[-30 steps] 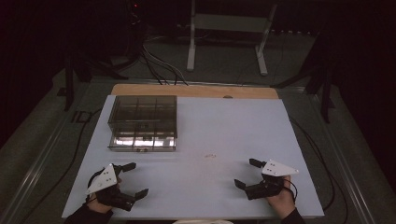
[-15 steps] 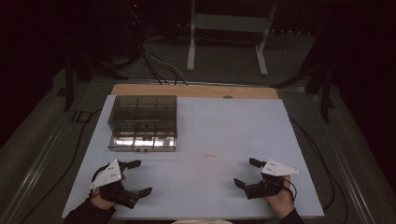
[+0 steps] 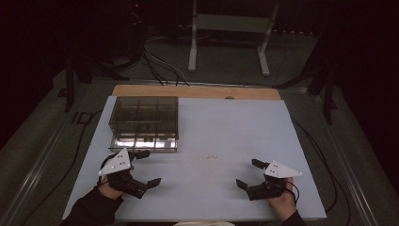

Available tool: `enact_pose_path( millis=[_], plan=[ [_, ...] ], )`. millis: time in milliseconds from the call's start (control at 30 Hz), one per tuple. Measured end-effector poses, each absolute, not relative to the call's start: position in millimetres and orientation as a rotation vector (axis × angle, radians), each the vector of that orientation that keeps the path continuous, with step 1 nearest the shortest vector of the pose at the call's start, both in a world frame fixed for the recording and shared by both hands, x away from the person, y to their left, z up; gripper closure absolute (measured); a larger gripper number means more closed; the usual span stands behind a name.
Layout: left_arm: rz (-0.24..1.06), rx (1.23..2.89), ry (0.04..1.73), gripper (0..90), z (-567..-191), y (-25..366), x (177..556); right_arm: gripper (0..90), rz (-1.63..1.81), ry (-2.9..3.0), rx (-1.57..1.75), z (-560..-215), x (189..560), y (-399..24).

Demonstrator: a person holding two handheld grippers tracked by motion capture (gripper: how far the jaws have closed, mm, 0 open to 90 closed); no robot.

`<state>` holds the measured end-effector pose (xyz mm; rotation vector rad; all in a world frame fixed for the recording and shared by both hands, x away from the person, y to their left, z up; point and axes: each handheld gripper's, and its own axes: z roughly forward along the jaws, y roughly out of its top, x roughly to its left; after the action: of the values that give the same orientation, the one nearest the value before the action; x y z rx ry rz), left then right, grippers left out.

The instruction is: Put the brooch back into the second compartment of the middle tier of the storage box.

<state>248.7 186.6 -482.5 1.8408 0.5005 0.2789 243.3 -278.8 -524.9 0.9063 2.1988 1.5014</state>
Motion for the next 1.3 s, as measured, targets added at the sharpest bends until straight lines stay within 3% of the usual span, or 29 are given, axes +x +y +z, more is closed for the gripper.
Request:
enact_pose_path(
  millis=[500, 1300],
  plan=[
    [0.267, 1.845, 0.467, 0.5, -460, 176, 261, 0.0, 1.504, 2.204, 0.915, -525, 244, -279],
    [0.22, 1.897, 0.399, 0.5, -446, 118, 292, 0.0, 1.523, 2.208, 0.902, -524, 244, -279]
  ],
)
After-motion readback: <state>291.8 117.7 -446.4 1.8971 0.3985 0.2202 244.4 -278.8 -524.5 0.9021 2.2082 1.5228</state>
